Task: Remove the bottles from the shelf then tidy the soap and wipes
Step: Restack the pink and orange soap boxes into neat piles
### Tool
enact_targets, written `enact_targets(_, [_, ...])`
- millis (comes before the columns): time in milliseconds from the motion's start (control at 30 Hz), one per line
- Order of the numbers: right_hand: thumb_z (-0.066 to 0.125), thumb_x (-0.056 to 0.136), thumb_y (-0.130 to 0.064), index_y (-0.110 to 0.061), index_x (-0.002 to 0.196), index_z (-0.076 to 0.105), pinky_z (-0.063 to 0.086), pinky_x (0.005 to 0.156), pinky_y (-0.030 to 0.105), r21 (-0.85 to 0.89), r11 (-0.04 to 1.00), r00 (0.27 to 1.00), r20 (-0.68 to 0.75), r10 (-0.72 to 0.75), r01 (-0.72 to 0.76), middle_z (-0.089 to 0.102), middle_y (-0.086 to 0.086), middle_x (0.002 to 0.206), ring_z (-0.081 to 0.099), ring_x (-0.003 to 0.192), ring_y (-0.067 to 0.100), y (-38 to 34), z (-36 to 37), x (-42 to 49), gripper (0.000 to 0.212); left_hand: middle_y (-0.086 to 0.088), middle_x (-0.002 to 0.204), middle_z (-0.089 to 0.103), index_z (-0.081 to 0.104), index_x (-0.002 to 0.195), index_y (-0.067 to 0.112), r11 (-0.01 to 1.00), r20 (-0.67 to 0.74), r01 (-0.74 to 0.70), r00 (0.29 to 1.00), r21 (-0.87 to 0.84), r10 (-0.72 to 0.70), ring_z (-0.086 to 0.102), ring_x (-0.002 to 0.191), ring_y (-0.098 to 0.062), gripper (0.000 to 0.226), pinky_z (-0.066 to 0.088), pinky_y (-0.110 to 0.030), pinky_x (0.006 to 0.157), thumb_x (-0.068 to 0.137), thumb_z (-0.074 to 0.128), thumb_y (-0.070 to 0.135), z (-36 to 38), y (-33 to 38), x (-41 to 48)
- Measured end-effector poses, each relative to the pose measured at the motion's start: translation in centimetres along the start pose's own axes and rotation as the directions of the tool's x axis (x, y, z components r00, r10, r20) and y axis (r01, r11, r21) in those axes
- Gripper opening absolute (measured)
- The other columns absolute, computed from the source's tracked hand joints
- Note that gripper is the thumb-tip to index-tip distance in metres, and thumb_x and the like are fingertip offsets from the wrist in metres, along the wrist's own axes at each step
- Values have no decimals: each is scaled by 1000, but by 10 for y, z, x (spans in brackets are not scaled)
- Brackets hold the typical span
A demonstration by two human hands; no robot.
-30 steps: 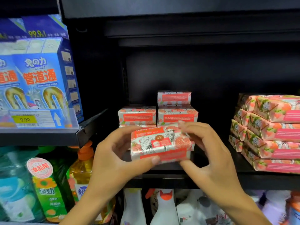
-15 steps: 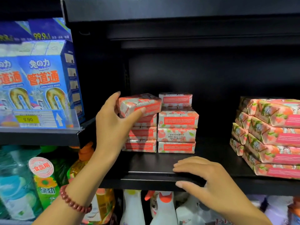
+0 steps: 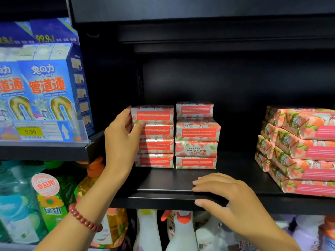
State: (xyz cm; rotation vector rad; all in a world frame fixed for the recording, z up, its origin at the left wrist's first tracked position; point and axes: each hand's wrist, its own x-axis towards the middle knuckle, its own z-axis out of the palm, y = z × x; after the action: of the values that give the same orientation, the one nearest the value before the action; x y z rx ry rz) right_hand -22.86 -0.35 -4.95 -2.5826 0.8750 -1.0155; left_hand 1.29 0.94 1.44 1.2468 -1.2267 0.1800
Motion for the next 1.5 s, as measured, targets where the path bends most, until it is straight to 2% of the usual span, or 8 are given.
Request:
enact_targets(233, [63, 76, -45, -29, 108, 68, 34, 90, 1, 69, 993, 943, -324, -71, 98, 61, -27, 109, 52, 107, -12, -17, -23, 17, 37, 21, 123, 53, 54, 125, 27, 978, -4, -167, 986, 125, 168, 46, 119, 6, 46, 40, -17, 99, 83, 71, 21, -10, 13, -53])
enact_targets(467, [69, 81, -35, -19, 136, 45, 28, 104, 21, -325, 945, 951, -301, -72, -32, 46, 0, 137, 35, 127, 8, -2, -38, 75, 62, 15, 91, 67, 73, 87, 25, 857, 361, -373, 901, 355, 243, 59, 88, -2, 31, 46, -16, 72, 85, 48, 44, -3, -1, -99])
enact_targets(700, [75, 77, -28, -16, 121, 53, 42, 91, 29, -391, 920, 950, -277, -142, 24, 53, 2, 120, 42, 114, 12, 6, -28, 70, 51, 16, 81, 68, 73, 82, 26, 852, 399, -378, 889, 363, 225, 63, 77, -2, 34, 49, -17, 62, 86, 44, 44, -4, 1, -98])
enact_targets(933, [62, 83, -21, -8, 110, 52, 45, 88, 29, -524, 803, 781, -359, -511, 285, 59, 11, 109, 51, 105, 22, -1, -34, 43, 32, 27, 80, 68, 70, 85, 39, 998, 249, 42, 967, 48, -52, 63, 80, 8, 41, 47, -8, 68, 79, 39, 66, -10, 22, -81])
enact_targets(1100, [66, 88, -21, -6, 106, 51, 45, 91, 31, -599, 687, 629, -359, -690, 411, 49, 9, 110, 52, 102, 24, -13, -25, 34, 28, 4, 75, 74, 74, 69, 18, 873, 431, 384, 871, -300, -236, 70, 74, -6, 49, 53, -16, 68, 75, 59, 64, -9, 51, -59])
enact_targets(1200, [69, 85, -25, -9, 109, 50, 47, 91, 31, -542, 709, 674, -314, -668, 450, 49, 9, 116, 52, 108, 23, -14, -26, 30, 35, 2, 86, 75, 76, 80, 15, 805, 523, 490, 807, -334, -274, 71, 85, -11, 33, 55, -29, 77, 69, 73, 45, -9, 55, -59])
enact_targets(1333, [64, 74, -60, -18, 121, 48, 34, 104, 18, -168, 931, 868, -338, -362, 323, 44, -6, 134, 41, 127, 9, -27, -38, 27, 65, 0, 91, 75, 75, 93, 13, 817, 442, 383, 879, -430, -180, 72, 88, -15, 25, 55, -21, 73, 72, 75, 26, -11, 50, -67])
enact_targets(1500, [74, 64, -52, -37, 111, 54, 46, 74, 5, 337, 935, 978, -204, -43, 111, 60, -25, 110, 58, 102, -7, -38, -52, 29, 53, 6, 102, 73, 70, 106, 19, 864, 370, 214, 928, -455, -35, 68, 98, -10, 40, 52, -18, 80, 68, 79, 28, -10, 46, -70])
